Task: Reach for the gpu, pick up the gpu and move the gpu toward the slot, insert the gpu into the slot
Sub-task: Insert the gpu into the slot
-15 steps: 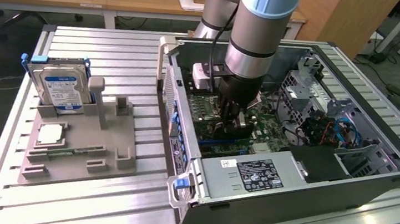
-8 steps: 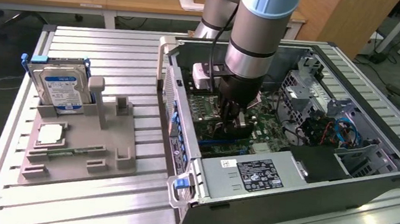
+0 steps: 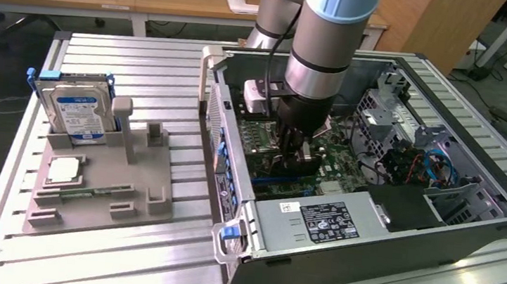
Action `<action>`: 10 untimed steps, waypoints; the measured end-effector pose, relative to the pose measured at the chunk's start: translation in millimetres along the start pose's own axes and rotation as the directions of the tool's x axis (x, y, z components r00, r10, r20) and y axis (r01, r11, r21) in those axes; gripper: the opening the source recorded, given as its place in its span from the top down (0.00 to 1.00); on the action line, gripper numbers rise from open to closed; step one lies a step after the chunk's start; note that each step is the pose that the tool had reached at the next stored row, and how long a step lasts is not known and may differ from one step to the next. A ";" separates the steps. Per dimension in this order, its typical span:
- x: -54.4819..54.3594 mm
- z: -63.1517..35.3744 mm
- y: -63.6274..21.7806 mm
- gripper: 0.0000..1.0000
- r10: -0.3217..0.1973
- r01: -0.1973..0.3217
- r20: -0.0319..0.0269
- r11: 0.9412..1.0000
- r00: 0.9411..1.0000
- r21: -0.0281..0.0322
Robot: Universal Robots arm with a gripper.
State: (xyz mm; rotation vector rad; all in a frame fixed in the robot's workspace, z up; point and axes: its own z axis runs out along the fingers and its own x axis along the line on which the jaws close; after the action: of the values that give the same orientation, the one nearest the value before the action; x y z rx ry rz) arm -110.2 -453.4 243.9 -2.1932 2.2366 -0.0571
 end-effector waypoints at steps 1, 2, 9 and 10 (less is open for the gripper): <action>0.0 0.0 0.1 0.74 0.000 0.000 0.000 1.000 1.000 0.000; 0.0 0.1 0.4 0.74 0.000 0.000 0.000 1.000 1.000 0.000; 0.0 0.8 1.0 0.74 0.000 0.000 0.000 1.000 1.000 0.000; 0.0 0.8 1.0 0.74 0.000 0.000 0.000 1.000 1.000 0.000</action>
State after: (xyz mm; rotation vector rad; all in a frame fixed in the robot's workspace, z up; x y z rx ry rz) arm -111.2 -453.4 243.1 -2.1932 2.2366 -0.0571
